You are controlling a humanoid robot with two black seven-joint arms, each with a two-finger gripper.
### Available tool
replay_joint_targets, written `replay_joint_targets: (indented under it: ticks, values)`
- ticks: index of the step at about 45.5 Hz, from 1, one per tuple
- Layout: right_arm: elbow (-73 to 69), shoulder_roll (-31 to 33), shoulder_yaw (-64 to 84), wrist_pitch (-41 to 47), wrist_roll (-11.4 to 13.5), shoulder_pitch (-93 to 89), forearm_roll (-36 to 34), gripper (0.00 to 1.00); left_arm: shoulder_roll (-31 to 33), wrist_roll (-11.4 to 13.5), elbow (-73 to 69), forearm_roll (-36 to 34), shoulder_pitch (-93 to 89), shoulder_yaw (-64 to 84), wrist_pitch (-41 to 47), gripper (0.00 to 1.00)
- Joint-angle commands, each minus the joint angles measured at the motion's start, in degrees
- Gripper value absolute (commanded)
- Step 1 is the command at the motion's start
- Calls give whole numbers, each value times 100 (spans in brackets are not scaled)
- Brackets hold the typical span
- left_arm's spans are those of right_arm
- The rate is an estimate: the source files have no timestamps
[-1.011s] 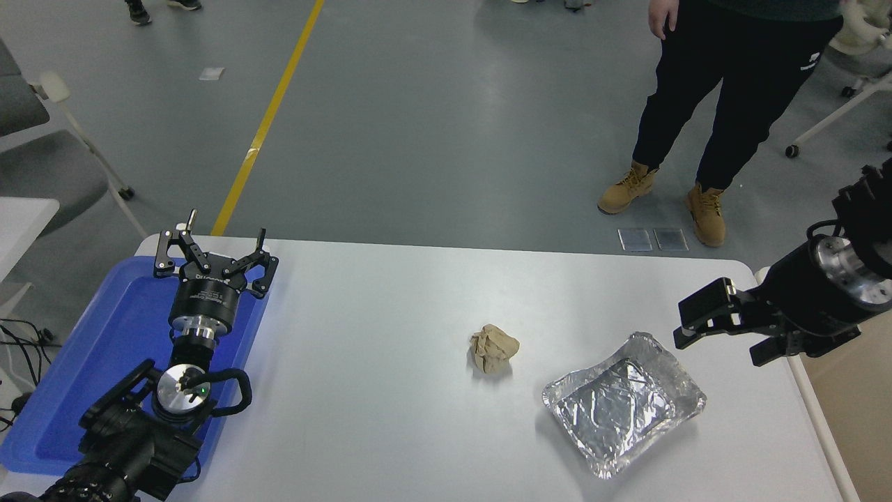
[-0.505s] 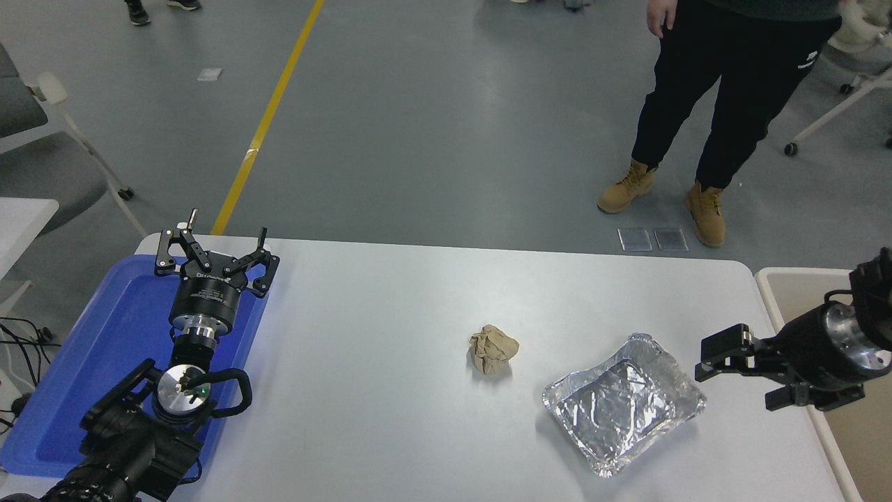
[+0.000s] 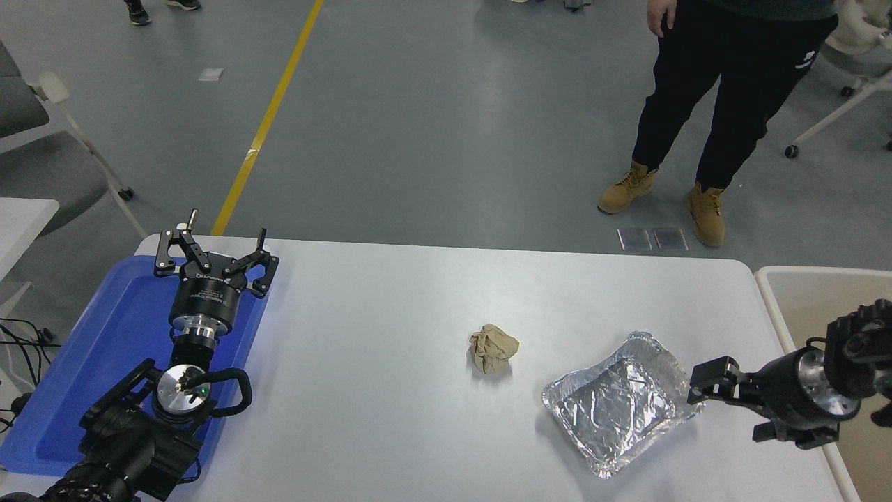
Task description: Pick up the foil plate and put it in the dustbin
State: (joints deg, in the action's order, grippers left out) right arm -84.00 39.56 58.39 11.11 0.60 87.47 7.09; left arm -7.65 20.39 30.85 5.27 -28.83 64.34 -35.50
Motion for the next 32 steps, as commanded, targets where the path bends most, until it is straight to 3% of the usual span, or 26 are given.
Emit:
replay_joint_targets:
  ticks: [1, 32]
  values:
    - [358, -221, -512, -74, 28, -599, -208, 100, 1, 0, 0, 0, 0, 0, -1, 100]
    - [2001, -1267, -1576, -82, 28, -2217, -322, 99, 1, 0, 0, 0, 0, 0, -1, 100]
